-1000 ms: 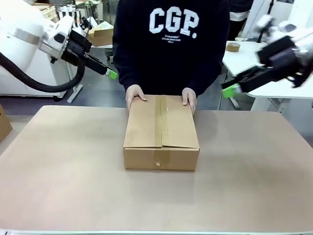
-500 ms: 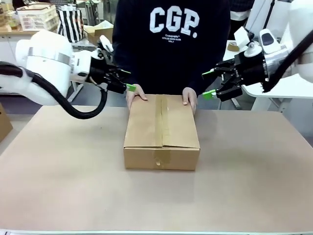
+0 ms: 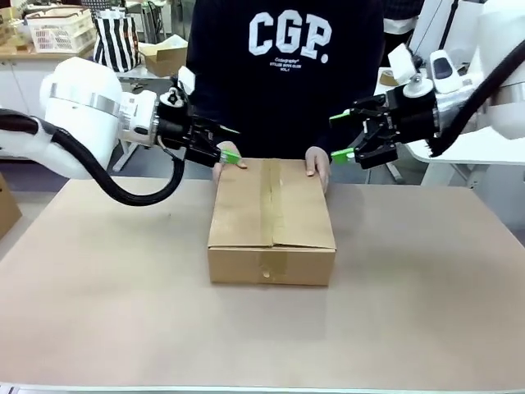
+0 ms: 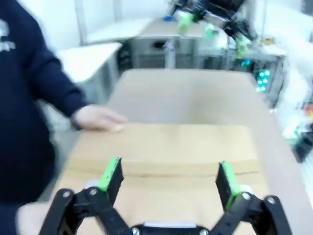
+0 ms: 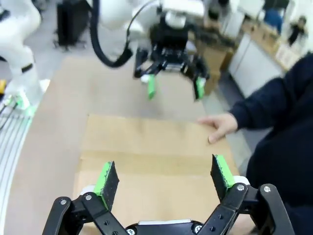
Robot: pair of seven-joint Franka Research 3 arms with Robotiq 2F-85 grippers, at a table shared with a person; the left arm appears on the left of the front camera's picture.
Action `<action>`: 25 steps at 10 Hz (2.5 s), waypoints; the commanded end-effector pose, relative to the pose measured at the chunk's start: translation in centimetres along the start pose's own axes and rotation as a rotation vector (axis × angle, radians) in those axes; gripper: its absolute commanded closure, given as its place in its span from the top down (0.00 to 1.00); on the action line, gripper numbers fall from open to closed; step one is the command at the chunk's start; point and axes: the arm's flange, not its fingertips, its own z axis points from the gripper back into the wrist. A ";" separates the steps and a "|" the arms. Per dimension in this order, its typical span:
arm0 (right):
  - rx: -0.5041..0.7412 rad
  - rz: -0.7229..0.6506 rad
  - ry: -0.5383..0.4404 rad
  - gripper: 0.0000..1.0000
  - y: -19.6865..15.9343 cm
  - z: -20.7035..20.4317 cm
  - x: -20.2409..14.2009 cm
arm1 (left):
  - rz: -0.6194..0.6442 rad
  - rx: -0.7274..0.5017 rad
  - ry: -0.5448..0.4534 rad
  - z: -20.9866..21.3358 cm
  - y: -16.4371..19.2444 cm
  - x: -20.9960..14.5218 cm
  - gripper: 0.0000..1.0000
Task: Pack the gift set into the box.
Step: Press and hold the closed box until the human finishes sealing it.
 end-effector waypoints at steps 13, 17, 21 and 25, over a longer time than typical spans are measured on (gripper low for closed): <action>0.121 -0.190 -0.008 1.00 -0.8 -7.2 -11.0 | 0.043 -0.037 -0.049 -1.7 1.1 -8.3 1.00; 0.181 -0.288 -0.045 1.00 -1.5 -9.7 -12.7 | -0.017 -0.072 -0.014 -2.9 0.6 -7.8 1.00; 0.199 -0.292 -0.029 1.00 -1.3 -10.4 -13.9 | 0.001 -0.129 0.050 -3.8 -0.1 -8.7 1.00; 0.198 -0.299 -0.005 1.00 -1.0 -9.8 -15.3 | 0.059 -0.112 0.071 -3.4 -0.9 -10.1 1.00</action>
